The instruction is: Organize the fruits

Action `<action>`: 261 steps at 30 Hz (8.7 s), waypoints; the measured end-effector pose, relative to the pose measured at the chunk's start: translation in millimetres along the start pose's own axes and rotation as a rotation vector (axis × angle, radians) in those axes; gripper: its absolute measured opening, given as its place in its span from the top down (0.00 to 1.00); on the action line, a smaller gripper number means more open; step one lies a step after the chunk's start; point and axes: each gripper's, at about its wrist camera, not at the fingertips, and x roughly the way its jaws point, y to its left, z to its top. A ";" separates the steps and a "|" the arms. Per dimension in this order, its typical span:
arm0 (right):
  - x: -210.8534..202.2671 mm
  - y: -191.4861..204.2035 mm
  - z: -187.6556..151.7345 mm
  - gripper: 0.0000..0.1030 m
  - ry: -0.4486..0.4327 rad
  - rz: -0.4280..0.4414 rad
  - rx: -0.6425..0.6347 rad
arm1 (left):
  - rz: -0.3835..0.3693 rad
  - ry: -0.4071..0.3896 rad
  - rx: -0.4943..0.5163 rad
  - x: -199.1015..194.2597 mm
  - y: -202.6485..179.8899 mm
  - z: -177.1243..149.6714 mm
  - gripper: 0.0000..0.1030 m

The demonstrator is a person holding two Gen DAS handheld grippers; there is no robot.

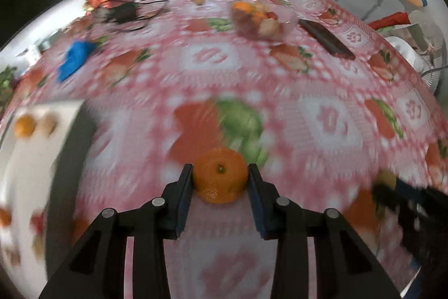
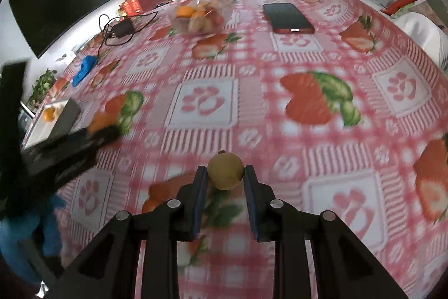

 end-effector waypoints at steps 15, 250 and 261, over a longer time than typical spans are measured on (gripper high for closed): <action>-6.8 20.2 -28.1 0.73 -0.148 -0.071 -0.037 | 0.029 -0.105 -0.018 -21.9 10.8 -37.6 0.60; 33.1 312.4 57.3 0.00 0.227 0.219 -0.450 | 0.129 0.002 -0.267 -100.6 231.4 -37.2 0.00; 23.8 317.5 46.5 0.00 0.235 0.149 -0.529 | 0.162 0.062 -0.256 -105.3 220.0 -46.0 0.00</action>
